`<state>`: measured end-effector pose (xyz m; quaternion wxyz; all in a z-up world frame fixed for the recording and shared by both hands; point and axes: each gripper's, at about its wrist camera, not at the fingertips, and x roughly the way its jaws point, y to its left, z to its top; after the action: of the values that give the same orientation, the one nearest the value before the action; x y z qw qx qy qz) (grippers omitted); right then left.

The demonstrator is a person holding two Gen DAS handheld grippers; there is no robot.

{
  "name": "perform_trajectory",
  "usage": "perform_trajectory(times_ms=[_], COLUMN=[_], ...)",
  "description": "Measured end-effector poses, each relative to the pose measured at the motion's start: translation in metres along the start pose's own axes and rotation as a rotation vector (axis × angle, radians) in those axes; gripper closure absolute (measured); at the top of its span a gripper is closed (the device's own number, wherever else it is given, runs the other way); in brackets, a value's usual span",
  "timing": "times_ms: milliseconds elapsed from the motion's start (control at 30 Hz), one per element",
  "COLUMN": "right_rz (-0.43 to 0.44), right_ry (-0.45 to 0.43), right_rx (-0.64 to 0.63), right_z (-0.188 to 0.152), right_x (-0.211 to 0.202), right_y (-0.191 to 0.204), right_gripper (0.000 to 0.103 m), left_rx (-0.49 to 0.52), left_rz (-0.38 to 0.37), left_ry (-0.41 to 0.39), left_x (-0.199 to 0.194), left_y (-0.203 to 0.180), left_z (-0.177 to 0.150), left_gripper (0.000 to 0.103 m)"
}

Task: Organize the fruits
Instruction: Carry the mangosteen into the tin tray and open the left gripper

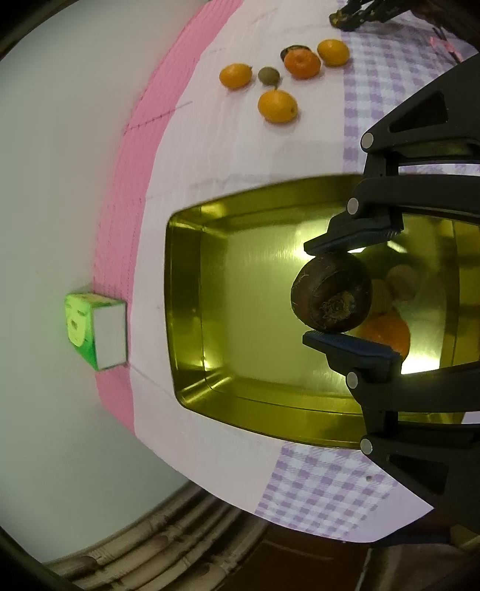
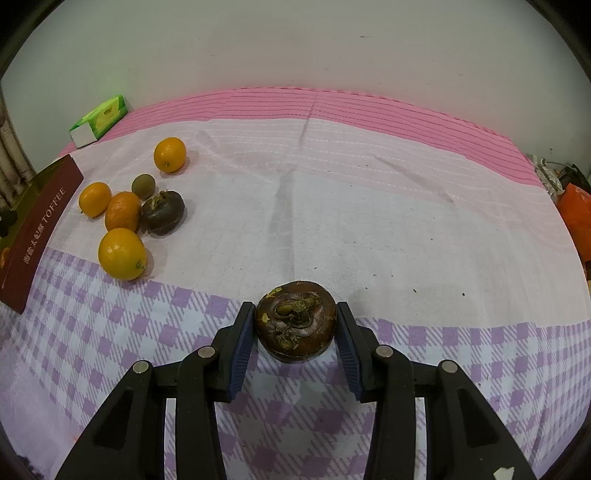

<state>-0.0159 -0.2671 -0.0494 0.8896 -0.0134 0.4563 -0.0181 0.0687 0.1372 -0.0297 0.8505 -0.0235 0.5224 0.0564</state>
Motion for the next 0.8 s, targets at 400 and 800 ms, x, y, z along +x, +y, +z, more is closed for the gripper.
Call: perform_trajectory(times_ms=[400, 800], right_rz=[-0.013, -0.013], right_ry=[0.001, 0.001], right_rx=[0.007, 0.007], right_z=[0.000, 0.000], right_x=[0.000, 0.000], right_y=[0.001, 0.002], right_gripper=[0.063, 0.063], left_rx=[-0.012, 0.006], left_rz=[0.024, 0.037], left_ry=[0.043, 0.053], left_x=[0.023, 0.029], left_y=[0.014, 0.011], left_z=[-0.005, -0.008], left_gripper=[0.060, 0.060])
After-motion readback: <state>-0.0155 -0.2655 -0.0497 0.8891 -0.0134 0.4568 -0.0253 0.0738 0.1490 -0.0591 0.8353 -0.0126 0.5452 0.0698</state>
